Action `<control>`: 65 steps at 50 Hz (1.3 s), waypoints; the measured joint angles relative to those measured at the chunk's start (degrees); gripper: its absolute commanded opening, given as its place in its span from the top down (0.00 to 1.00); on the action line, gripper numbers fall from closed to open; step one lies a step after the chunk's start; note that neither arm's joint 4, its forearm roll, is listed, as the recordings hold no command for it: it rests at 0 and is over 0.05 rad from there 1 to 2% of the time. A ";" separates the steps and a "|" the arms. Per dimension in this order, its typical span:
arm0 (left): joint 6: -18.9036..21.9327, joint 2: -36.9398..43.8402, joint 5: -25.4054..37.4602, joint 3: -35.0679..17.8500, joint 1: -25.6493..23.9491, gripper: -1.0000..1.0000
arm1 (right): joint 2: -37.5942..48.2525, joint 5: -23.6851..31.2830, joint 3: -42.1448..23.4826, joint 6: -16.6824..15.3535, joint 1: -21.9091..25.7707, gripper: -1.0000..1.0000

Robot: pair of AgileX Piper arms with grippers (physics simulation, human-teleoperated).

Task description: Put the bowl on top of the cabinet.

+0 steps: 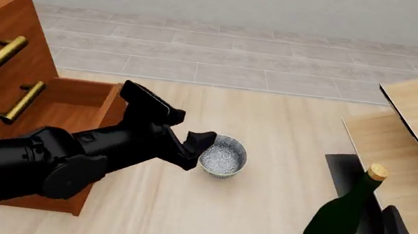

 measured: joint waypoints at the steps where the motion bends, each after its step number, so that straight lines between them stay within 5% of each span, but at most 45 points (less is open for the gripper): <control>1: -0.27 0.33 0.04 -0.19 0.10 0.00 | 0.00 0.00 0.00 0.00 0.00 0.00; 65: -5.17 14.66 -1.73 -6.48 3.23 0.00 | 0.00 0.00 0.00 0.00 0.00 0.00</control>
